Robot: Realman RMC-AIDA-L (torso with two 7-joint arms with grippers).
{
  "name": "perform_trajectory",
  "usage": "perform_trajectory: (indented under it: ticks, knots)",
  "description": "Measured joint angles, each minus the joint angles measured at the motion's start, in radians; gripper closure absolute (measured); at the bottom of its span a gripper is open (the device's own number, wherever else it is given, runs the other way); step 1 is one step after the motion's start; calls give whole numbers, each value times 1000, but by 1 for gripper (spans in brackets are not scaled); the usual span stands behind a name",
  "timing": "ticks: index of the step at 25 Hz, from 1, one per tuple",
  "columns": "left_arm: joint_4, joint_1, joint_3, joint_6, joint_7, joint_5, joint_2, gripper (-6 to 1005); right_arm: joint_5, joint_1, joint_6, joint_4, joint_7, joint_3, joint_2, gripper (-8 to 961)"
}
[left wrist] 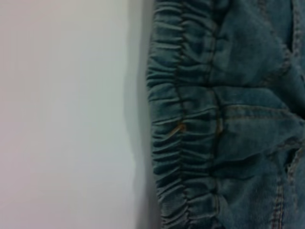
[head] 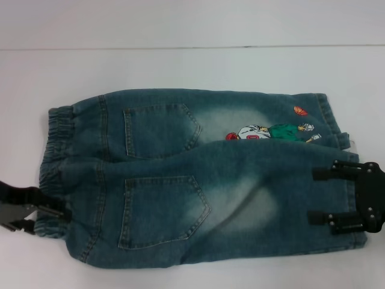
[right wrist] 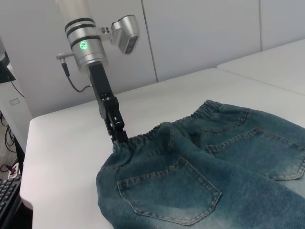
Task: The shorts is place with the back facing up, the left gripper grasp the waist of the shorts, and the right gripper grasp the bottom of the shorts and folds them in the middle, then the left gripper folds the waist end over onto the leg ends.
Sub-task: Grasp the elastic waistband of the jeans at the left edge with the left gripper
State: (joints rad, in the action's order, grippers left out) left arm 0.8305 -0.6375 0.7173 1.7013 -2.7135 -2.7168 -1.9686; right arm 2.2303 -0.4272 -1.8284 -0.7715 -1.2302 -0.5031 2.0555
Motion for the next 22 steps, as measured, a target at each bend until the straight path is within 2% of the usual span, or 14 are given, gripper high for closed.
perform_trajectory:
  ticks: [16,19,22]
  knots:
    - [4,-15,2,-23,18,-5,-4,268,0,1,0,0,0,1,0,8]
    - [12,-12,8,-23,43,-7,-12,270,0,2,0,0,0,5,0,8]
    - [19,-9,19,-23,52,-7,-18,455,-1,2,0,1,0,7,-2,8]
